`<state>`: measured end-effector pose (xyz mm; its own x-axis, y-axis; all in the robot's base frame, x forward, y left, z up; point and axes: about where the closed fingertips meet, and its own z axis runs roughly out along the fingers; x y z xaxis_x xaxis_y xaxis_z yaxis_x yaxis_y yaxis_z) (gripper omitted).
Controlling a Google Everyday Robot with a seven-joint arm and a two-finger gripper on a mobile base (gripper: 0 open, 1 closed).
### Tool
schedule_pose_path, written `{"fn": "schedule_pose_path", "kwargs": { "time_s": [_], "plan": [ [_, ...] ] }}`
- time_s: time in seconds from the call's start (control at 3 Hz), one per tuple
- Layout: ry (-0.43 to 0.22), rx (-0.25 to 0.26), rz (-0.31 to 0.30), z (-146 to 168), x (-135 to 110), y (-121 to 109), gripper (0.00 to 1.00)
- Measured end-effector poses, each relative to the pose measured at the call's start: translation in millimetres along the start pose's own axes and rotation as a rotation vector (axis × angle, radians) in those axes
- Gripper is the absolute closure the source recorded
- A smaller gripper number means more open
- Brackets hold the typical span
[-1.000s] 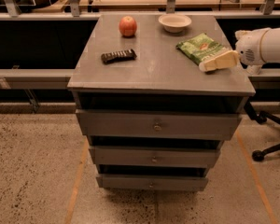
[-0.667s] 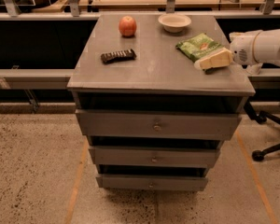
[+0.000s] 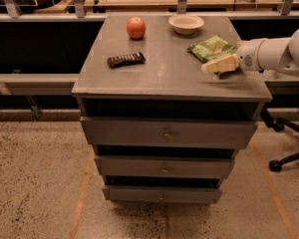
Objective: Move green jalapeno chip bag near apple
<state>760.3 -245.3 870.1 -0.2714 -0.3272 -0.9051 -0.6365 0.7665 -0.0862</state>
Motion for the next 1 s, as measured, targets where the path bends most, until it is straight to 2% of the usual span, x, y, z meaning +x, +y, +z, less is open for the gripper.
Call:
{"fn": "schedule_pose_path", "kwargs": {
  "time_s": [0.33,0.67,1.0],
  "plan": [
    [0.016,0.054,0.007,3.0,12.5,-19.9,0.00],
    [0.017,0.077,0.001,-0.7,19.8,-31.6,0.17],
    [0.003,0.037,-0.007,7.2,20.2,-25.1,0.41]
  ]
}}
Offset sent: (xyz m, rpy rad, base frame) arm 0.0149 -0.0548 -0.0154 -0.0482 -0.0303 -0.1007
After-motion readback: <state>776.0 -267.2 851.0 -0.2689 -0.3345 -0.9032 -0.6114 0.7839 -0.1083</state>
